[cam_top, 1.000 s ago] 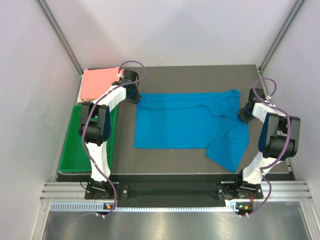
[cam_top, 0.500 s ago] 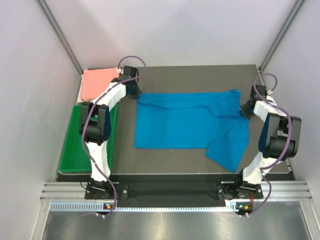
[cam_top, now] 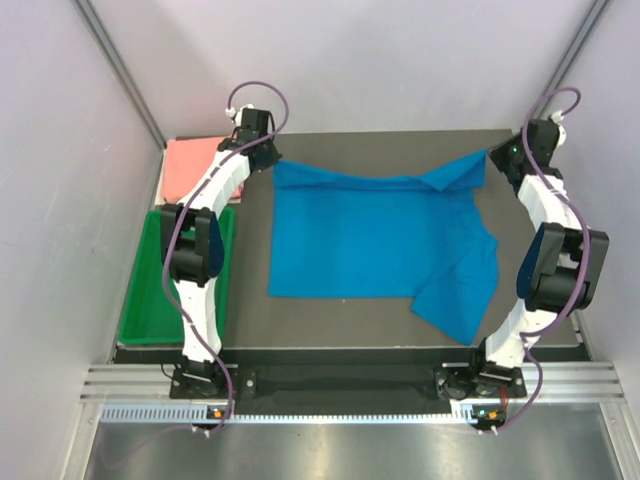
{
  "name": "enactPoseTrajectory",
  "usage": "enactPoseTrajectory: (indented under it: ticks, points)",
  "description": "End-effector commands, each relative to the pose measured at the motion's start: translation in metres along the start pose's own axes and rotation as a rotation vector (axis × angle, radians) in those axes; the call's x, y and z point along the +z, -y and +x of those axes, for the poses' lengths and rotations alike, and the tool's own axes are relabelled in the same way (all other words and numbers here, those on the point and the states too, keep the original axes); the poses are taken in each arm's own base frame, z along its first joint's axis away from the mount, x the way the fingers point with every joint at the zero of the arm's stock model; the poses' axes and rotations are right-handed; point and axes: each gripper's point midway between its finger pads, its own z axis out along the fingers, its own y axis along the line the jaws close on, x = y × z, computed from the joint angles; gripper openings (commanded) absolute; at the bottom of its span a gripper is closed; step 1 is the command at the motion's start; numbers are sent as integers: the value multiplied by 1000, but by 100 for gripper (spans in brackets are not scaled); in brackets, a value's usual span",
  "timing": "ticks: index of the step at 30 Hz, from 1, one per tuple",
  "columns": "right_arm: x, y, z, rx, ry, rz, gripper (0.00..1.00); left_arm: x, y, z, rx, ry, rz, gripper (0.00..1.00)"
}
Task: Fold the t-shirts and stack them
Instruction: Flatten the tshirt out
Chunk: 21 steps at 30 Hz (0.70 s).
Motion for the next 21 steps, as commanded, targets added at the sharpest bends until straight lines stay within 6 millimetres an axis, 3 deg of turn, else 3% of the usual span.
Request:
enactPoseTrajectory:
  ticks: [1, 4, 12, 18, 21]
  points:
    - [12, -38, -35, -33, 90, -155, 0, 2, 4, -40, -33, 126, 2, 0]
    - [21, -52, -48, -34, 120, -200, 0, 3, 2, -52, -60, 167, -2, 0]
    - [43, -79, -61, -129, 203, -370, 0, 17, -9, -75, -112, 238, -11, 0]
    - [68, -100, -53, -214, 185, -473, 0, 36, -7, -74, -111, 228, 10, 0]
    - [59, -118, -58, -238, 245, -504, 0, 45, -8, -70, -110, 221, 7, 0]
